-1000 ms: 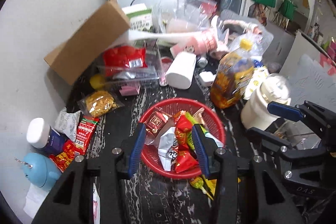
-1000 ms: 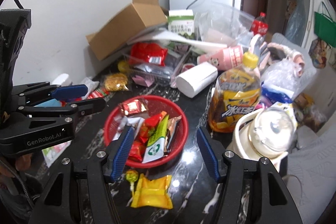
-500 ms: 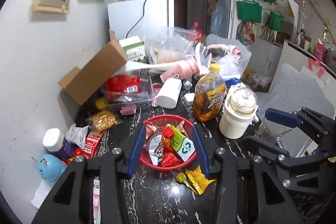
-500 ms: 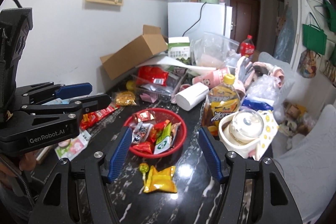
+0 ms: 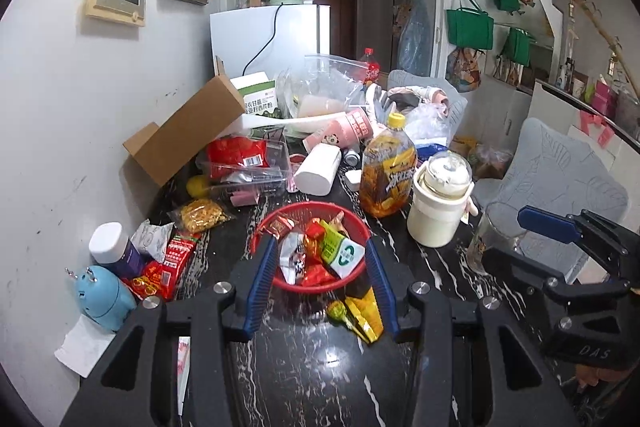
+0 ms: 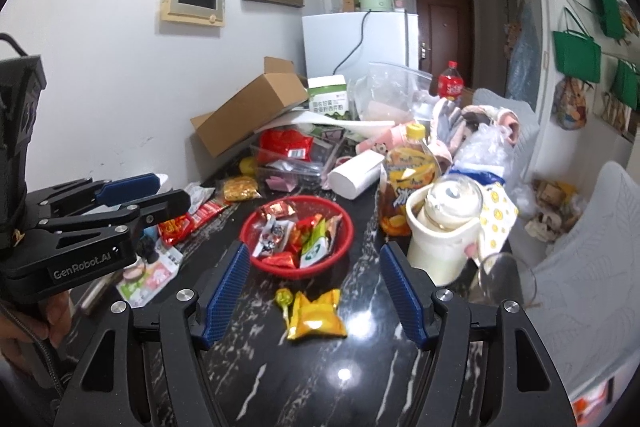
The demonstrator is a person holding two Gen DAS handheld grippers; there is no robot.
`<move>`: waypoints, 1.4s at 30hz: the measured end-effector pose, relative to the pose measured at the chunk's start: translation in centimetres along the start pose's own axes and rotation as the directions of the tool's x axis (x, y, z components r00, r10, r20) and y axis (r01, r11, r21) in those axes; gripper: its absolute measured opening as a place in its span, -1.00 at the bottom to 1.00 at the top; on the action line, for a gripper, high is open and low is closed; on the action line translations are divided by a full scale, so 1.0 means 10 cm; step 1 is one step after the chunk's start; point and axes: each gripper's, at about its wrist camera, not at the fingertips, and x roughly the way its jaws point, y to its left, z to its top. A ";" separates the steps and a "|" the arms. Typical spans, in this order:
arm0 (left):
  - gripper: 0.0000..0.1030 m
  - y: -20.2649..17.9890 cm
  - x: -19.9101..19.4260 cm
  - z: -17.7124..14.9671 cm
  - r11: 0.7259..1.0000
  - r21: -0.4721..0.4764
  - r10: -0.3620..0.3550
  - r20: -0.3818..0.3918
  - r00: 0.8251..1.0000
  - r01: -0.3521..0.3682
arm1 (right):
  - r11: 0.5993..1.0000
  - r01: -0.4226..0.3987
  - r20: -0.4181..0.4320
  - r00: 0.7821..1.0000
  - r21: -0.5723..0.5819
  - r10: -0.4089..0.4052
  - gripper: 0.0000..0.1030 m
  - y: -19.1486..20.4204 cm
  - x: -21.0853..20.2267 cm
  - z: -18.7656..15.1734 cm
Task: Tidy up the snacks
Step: 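Move both grippers back toward the yellow packet and green lollipop, then grasp the green lollipop by its stick with the right gripper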
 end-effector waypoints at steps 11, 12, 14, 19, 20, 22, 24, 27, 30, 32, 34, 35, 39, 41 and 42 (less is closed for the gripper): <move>-0.13 0.01 0.13 -0.39 1.000 -0.017 -0.018 -0.069 0.997 0.016 | 0.997 0.013 -0.051 0.999 0.072 -0.009 0.37 -0.09 0.13 -0.36; -0.13 0.02 0.15 -0.42 1.000 -0.020 -0.019 -0.074 0.997 0.018 | 0.997 0.015 -0.060 0.998 0.076 -0.011 0.37 -0.10 0.17 -0.40; -0.13 0.03 0.20 -0.49 0.999 -0.026 -0.023 -0.090 0.996 0.021 | 0.996 0.013 -0.076 0.997 0.086 -0.007 0.37 -0.12 0.24 -0.46; -0.13 0.05 0.36 -0.65 0.999 -0.039 -0.035 -0.134 0.990 0.030 | 0.994 0.004 -0.133 0.991 0.110 0.011 0.45 -0.15 0.46 -0.63; -0.13 0.06 0.41 -0.69 0.998 -0.046 -0.037 -0.147 0.988 0.031 | 0.993 0.005 -0.144 0.990 0.115 0.012 0.45 -0.16 0.51 -0.66; -0.13 0.09 0.48 -0.74 0.998 -0.063 -0.039 -0.165 0.986 0.029 | 0.992 0.005 -0.166 0.986 0.127 0.016 0.46 -0.18 0.61 -0.71; -0.13 0.12 0.57 -0.80 0.996 -0.082 -0.048 -0.181 0.982 0.034 | 0.991 0.006 -0.188 0.982 0.135 0.020 0.51 -0.20 0.70 -0.76; -0.13 0.18 0.69 -0.87 0.995 -0.099 -0.049 -0.199 0.979 0.029 | 0.991 0.007 -0.223 0.975 0.135 0.024 0.54 -0.22 0.86 -0.82; -0.14 0.23 0.80 -0.94 0.993 -0.114 -0.040 -0.214 0.976 0.016 | 0.990 -0.008 -0.244 0.969 0.140 0.042 0.54 -0.21 1.01 -0.85; -0.13 0.28 0.87 -0.98 0.992 -0.125 -0.034 -0.223 0.974 0.006 | 0.990 -0.024 -0.255 0.965 0.140 0.060 0.54 -0.19 1.11 -0.87; -0.14 0.34 0.93 -1.02 0.990 -0.141 -0.029 -0.232 0.972 -0.004 | 0.990 -0.041 -0.261 0.962 0.138 0.077 0.54 -0.17 1.21 -0.88; -0.14 0.38 0.95 -1.04 0.989 -0.148 -0.028 -0.237 0.971 -0.008 | 0.989 -0.050 -0.261 0.961 0.137 0.085 0.54 -0.15 1.26 -0.88; -0.14 0.55 1.06 -1.11 0.983 -0.182 -0.027 -0.266 0.963 -0.023 | 0.988 -0.101 -0.276 0.952 0.117 0.129 0.48 -0.03 1.49 -0.86; -0.14 0.64 1.08 -1.13 0.980 -0.196 -0.025 -0.268 0.963 -0.029 | 0.986 -0.122 -0.289 0.946 0.110 0.149 0.31 0.03 1.61 -0.85; -0.14 0.67 1.09 -1.13 0.979 -0.199 -0.020 -0.268 0.963 -0.035 | 0.985 -0.134 -0.293 0.943 0.108 0.160 0.29 0.06 1.65 -0.84</move>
